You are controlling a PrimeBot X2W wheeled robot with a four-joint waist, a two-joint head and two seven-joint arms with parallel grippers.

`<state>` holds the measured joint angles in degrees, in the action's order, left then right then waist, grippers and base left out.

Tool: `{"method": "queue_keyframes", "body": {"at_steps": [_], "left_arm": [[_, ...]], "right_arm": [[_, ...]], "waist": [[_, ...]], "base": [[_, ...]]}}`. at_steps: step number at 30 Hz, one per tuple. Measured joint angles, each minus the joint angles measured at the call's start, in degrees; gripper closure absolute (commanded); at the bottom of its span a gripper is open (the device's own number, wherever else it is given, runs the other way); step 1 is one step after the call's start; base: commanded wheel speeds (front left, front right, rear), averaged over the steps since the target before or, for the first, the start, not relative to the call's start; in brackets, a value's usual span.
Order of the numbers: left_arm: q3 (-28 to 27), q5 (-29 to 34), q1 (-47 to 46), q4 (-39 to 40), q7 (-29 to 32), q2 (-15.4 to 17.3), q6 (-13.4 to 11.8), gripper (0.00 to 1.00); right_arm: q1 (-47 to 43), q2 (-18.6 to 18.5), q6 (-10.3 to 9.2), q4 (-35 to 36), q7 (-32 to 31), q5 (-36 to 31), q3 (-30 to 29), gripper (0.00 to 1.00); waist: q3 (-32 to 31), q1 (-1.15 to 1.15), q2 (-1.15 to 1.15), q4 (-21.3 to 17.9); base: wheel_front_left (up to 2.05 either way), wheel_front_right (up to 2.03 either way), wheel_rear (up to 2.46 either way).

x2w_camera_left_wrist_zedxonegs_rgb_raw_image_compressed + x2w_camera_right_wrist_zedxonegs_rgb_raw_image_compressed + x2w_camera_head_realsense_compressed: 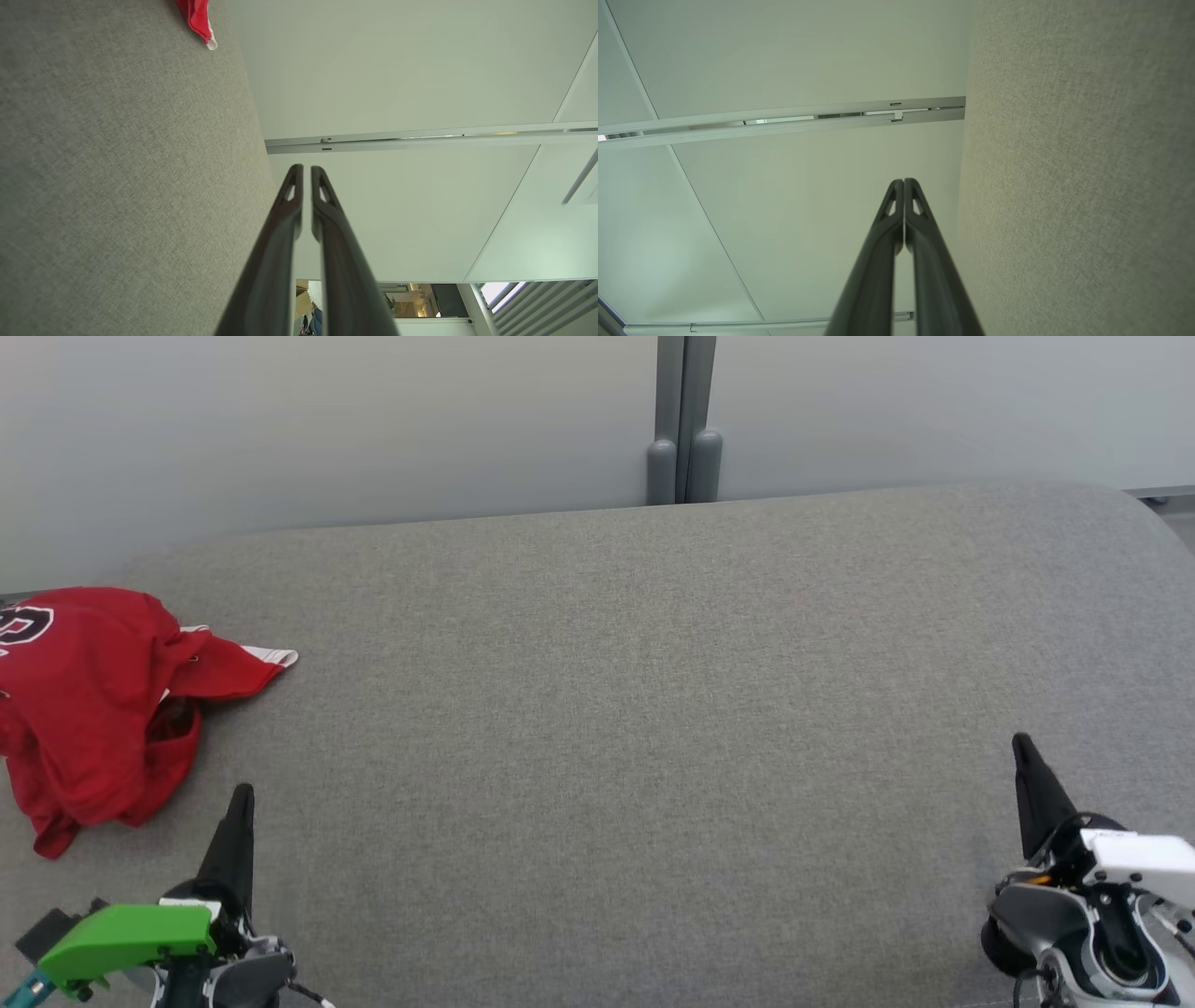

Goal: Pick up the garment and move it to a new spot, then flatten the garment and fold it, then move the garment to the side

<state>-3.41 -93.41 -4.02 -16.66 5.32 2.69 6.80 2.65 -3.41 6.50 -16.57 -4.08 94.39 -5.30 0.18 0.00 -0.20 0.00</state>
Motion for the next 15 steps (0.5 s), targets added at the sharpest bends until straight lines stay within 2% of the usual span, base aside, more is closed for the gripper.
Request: {"method": "queue_keyframes", "body": {"at_steps": [1, 2, 9, 15], "left_arm": [[0.04, 0.00, 0.37, -0.66, -0.01, -0.21, -0.01, 1.00], [0.07, 0.00, 0.82, -1.40, -0.01, -0.42, -0.02, 0.00], [0.29, 0.16, 1.87, -2.24, -0.34, -0.98, -0.03, 0.00], [1.25, 1.83, 1.87, -1.74, -0.92, -0.97, -0.03, 0.00]], "right_arm": [[-0.60, 0.29, -0.02, -0.66, 0.00, 0.00, 0.09, 1.00], [-1.27, 0.57, -0.03, -1.31, 0.00, 0.00, 0.12, 0.00], [-2.85, 1.37, -0.03, -2.13, 0.41, -0.42, 0.40, 0.00], [-2.85, 0.86, -0.02, -1.47, 1.63, -3.37, 1.22, 0.00]], "waist": [[0.00, 0.00, 0.00, 0.00], [0.00, 0.00, 0.00, 0.00], [0.02, 0.00, 0.00, 0.01], [0.01, 0.00, 0.00, 0.13]], "base": [[0.00, 0.00, 0.00], [0.00, 0.00, 0.00], [0.00, 0.00, 0.00], [0.00, 0.00, 0.00]]}}
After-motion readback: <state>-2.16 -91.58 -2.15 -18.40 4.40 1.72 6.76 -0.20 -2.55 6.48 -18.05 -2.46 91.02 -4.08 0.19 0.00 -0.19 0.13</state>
